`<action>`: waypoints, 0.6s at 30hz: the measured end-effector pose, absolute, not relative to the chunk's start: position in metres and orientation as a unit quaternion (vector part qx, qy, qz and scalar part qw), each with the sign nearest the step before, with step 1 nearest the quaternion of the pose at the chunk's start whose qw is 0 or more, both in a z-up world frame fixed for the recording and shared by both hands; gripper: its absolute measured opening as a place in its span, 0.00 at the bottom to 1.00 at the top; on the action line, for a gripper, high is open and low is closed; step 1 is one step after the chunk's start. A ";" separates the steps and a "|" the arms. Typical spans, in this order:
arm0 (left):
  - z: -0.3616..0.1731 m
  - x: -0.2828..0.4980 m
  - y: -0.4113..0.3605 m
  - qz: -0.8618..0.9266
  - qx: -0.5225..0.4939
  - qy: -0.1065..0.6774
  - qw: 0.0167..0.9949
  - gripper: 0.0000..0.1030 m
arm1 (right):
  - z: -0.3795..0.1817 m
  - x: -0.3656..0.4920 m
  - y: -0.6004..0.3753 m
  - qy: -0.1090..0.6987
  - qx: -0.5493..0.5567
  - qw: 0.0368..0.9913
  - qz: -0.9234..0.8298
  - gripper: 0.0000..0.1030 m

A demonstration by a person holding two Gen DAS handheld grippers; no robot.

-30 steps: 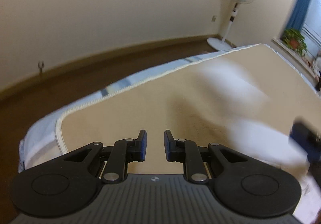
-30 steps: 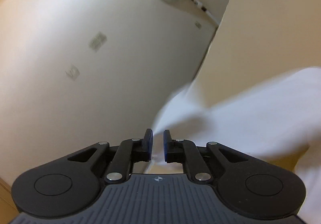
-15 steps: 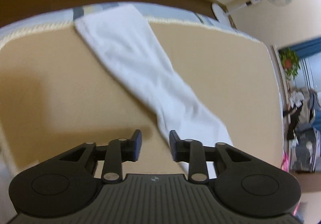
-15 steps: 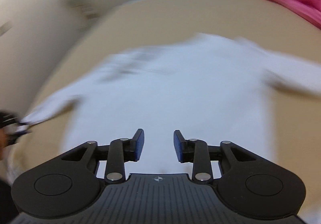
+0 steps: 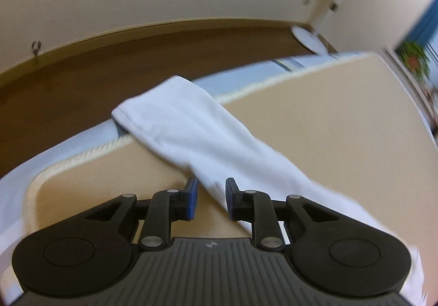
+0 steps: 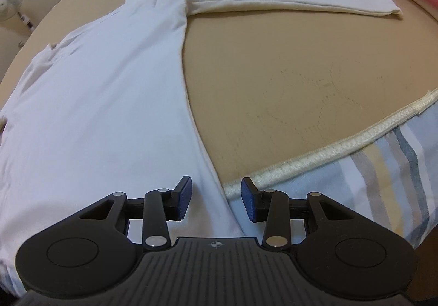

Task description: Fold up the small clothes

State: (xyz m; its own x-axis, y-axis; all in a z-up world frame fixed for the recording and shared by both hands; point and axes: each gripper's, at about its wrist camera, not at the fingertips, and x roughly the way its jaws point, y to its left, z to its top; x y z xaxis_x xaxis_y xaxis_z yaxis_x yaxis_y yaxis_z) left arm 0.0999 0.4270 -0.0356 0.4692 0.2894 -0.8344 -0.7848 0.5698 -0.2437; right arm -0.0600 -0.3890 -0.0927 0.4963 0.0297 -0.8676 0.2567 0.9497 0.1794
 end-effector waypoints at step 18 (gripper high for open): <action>-0.073 -0.048 0.174 -0.016 -0.136 0.589 0.797 0.12 | -0.082 -0.063 -0.371 0.517 0.152 0.842 -0.032 0.06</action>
State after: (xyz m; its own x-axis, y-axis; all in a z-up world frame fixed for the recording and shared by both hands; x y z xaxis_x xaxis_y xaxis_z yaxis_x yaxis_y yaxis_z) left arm -0.0478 0.1742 -0.0734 0.3058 -0.1848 -0.9340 -0.1347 0.9627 -0.2346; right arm -0.0630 -0.3713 -0.0822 0.4637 0.1036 -0.8799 0.2104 0.9519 0.2229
